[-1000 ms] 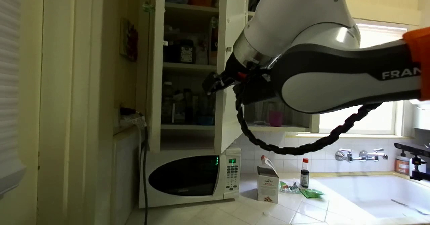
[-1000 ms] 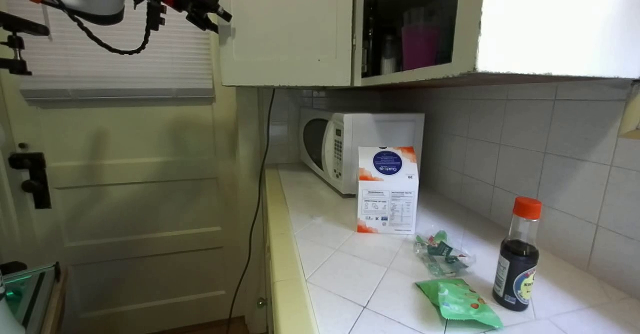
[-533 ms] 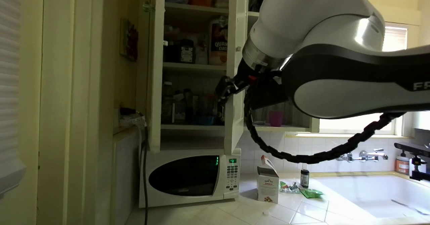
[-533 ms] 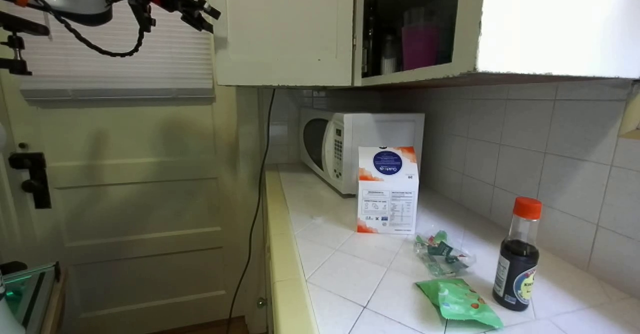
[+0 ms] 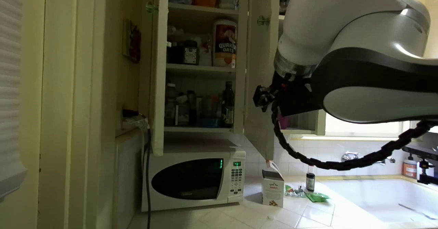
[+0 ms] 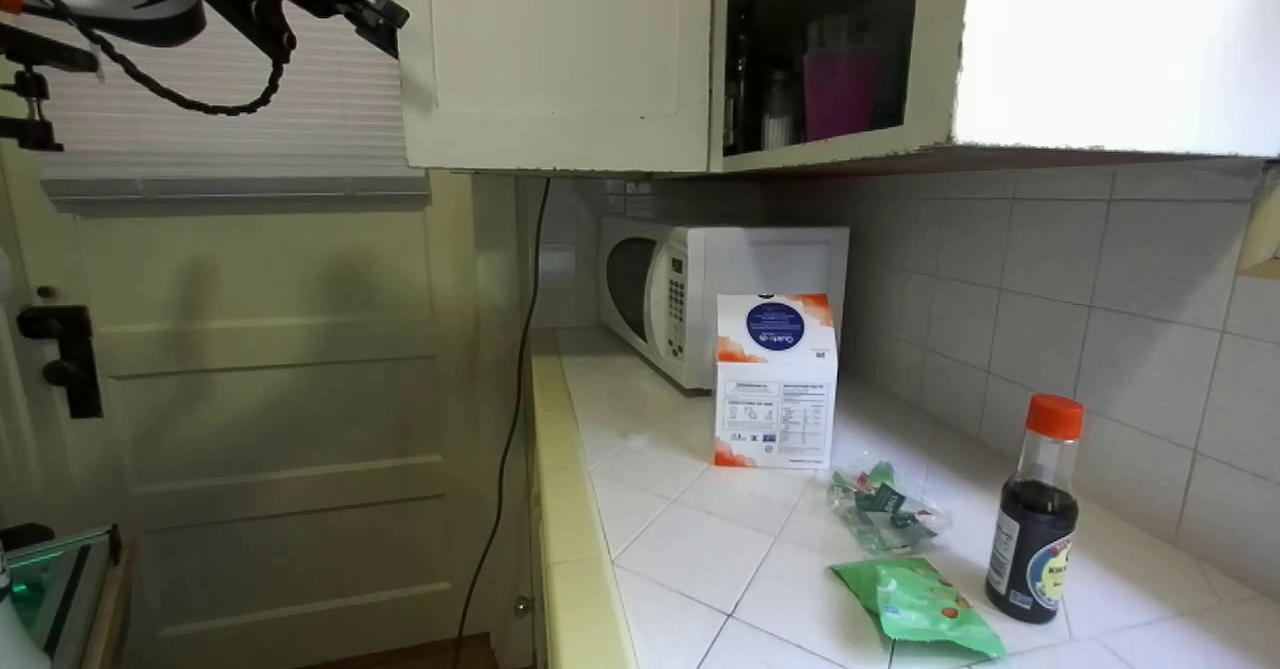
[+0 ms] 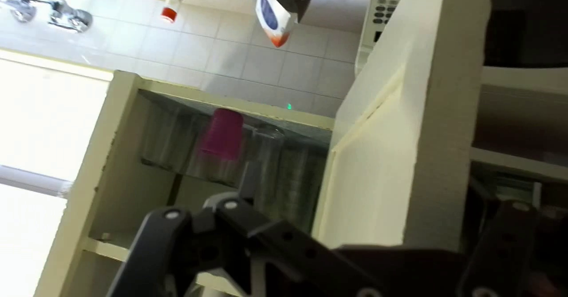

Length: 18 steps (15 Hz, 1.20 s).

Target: Close the cabinet

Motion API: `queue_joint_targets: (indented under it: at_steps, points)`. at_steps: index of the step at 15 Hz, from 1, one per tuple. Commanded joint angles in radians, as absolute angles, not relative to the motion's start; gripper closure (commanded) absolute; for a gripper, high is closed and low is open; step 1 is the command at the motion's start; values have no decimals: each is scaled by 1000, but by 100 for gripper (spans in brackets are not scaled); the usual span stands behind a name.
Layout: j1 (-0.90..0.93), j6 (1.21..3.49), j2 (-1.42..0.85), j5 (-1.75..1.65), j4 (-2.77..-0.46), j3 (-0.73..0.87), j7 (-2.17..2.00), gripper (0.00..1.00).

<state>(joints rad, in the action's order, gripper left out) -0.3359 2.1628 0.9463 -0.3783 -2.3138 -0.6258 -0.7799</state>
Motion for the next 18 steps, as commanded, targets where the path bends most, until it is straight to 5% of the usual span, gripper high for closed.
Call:
queue_joint_targets:
  at_steps: [1,15,18]
  points:
    - [-338,2096,987,-440,-2352,-577,-834,0]
    - [-289,2081,1054,-465,-2536,-152,-811,0]
    - [-316,2062,1035,-465,-2510,-163,-807,0]
